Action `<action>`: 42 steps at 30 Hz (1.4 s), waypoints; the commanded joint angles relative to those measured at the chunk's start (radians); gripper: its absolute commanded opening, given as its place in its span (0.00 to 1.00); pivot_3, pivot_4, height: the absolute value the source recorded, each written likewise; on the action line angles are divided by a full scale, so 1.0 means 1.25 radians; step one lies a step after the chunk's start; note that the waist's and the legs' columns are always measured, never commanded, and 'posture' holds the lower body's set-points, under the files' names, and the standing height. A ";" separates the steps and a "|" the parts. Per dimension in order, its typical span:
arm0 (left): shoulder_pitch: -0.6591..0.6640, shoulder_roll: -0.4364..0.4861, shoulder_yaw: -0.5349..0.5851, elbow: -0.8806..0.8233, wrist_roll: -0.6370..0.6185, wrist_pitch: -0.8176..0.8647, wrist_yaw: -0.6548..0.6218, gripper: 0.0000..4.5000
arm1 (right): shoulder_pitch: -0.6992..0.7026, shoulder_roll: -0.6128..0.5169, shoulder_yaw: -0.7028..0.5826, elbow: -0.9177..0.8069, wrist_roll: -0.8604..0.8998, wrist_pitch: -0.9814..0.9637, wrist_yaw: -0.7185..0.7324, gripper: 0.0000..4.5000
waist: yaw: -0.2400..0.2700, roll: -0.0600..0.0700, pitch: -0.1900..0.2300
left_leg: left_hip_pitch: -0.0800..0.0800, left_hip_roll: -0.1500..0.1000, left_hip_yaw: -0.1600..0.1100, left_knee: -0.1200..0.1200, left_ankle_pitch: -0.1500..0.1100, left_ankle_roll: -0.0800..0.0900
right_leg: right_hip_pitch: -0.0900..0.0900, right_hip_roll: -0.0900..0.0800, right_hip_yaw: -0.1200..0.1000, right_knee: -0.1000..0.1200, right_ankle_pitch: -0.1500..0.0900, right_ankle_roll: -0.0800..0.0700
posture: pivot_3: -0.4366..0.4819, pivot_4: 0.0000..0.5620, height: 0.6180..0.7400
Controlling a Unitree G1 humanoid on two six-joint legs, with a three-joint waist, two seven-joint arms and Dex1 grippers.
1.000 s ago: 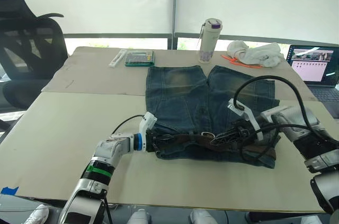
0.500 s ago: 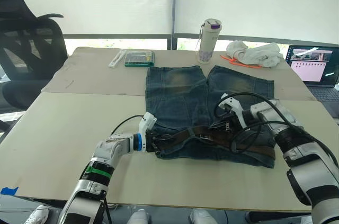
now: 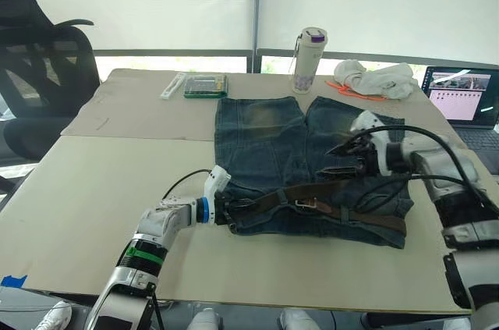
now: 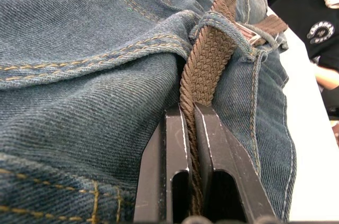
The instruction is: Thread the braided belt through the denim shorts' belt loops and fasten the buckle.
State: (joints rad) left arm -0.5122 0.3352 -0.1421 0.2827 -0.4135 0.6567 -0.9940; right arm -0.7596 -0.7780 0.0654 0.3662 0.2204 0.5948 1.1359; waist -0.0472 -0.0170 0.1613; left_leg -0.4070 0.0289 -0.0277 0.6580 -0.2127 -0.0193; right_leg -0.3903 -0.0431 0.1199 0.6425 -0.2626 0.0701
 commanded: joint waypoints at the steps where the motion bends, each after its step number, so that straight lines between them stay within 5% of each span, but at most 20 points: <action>1: 0.031 0.021 -0.037 0.015 0.054 -0.008 0.015 0.00 | 0.063 -0.012 -0.108 -0.096 0.031 0.127 -0.120 0.99 | 0.000 0.000 0.000 | 0.000 0.000 0.000 0.000 0.000 0.000 | 0.000 0.000 0.000 0.000 0.000 0.000 | 0.48 0.27 0.98; 9: 0.035 0.023 -0.047 -0.001 0.058 -0.013 0.013 0.00 | 0.183 0.090 -0.347 -0.294 0.117 0.449 -0.378 0.99 | -0.005 0.000 0.000 | 0.001 0.000 0.000 -0.001 0.000 0.000 | 0.000 0.000 0.001 0.001 0.000 0.000 | 0.48 0.27 0.98; 17: 0.028 0.029 -0.052 0.003 0.079 -0.047 0.021 0.00 | 0.280 0.175 -0.247 -0.476 0.134 0.201 -0.351 0.99 | -0.010 0.000 0.000 | 0.001 0.000 0.001 -0.002 0.000 0.000 | 0.000 0.000 0.001 0.000 -0.003 0.004 | 0.48 0.27 0.98; 23: 0.031 0.023 -0.026 -0.028 0.082 -0.166 0.011 0.00 | 0.300 0.243 -0.136 -0.459 0.104 0.125 -0.375 0.99 | -0.007 0.000 0.000 | 0.000 0.000 0.000 -0.001 0.000 0.000 | 0.000 0.000 0.000 -0.001 -0.002 0.003 | 0.48 0.27 0.98; 36: 0.088 0.068 -0.009 -0.182 0.062 -0.217 -0.020 0.99 | 0.336 0.244 -0.066 -0.394 0.036 0.026 -0.423 1.00 | -0.003 -0.002 0.001 | -0.004 0.000 0.001 -0.002 0.000 0.000 | -0.005 0.000 0.000 0.000 0.000 0.000 | 0.48 0.27 0.98; 42: 0.098 0.083 0.012 -0.249 0.029 -0.209 -0.027 1.00 | 0.350 0.221 -0.010 -0.411 -0.009 0.042 -0.425 1.00 | 0.001 -0.002 0.001 | -0.005 0.000 0.001 -0.001 0.000 0.000 | -0.006 0.000 0.000 0.000 0.000 0.000 | 0.48 0.27 0.98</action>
State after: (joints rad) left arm -0.3841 0.4280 -0.1484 0.0050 -0.3583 0.4006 -1.0251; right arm -0.3367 -0.4844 0.0274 -0.1297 0.2274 0.6382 0.5965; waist -0.0462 -0.0201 0.1631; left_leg -0.4137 0.0294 -0.0268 0.6563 -0.2127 -0.0190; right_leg -0.3977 -0.0429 0.1205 0.6421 -0.2627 0.0697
